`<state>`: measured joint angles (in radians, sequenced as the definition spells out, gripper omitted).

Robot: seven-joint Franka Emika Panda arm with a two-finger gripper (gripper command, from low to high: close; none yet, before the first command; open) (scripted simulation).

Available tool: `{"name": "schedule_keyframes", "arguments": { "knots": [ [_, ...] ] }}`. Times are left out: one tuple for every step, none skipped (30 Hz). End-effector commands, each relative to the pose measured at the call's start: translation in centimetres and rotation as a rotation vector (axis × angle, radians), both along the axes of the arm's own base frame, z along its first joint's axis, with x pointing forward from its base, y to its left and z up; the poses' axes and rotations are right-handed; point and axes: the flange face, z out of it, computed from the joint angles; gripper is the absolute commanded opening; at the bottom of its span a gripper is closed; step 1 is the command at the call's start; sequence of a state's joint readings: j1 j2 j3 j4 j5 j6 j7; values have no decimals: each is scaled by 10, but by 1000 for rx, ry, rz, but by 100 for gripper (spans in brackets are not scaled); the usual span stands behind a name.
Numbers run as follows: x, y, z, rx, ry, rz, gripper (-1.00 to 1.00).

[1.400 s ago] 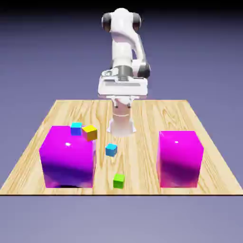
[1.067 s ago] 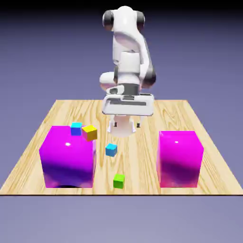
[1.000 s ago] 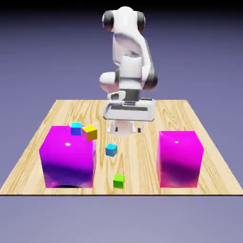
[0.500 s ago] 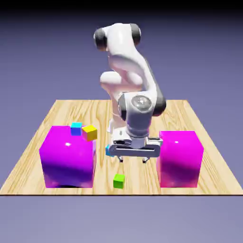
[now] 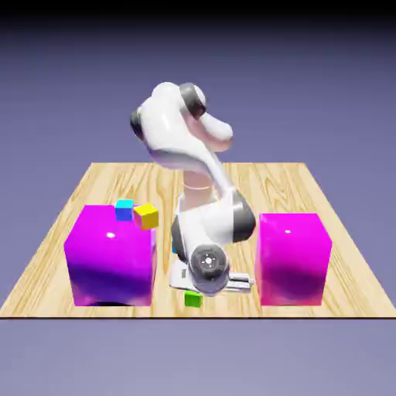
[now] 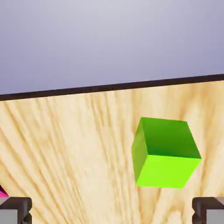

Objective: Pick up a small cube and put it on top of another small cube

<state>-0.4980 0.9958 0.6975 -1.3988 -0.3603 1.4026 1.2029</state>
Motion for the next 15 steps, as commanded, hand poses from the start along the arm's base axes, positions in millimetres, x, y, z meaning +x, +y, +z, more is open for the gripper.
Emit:
{"name": "schedule_keyframes", "arguments": {
  "knots": [
    [0,-6,-6,7,32,-13,0],
    [1,-12,-13,15,65,-27,0],
    [0,-18,-19,22,97,-41,0],
    [0,-25,-26,30,130,-55,0],
    [-1,-32,-32,39,163,-69,0],
    [-2,-39,-39,48,196,-84,0],
    [-4,-47,-46,57,229,-99,0],
    [-6,-55,-53,66,263,-114,0],
    [-6,-57,-55,69,271,-118,0],
    [-6,-57,-55,69,271,-118,0],
    [-11,-53,-60,69,270,-113,0],
    [-16,-50,-66,69,269,-110,0],
    [-22,-48,-72,69,269,-108,0],
    [-28,-46,-78,69,269,-108,0],
    [-34,-45,-84,69,269,-109,0]
  ]
}}
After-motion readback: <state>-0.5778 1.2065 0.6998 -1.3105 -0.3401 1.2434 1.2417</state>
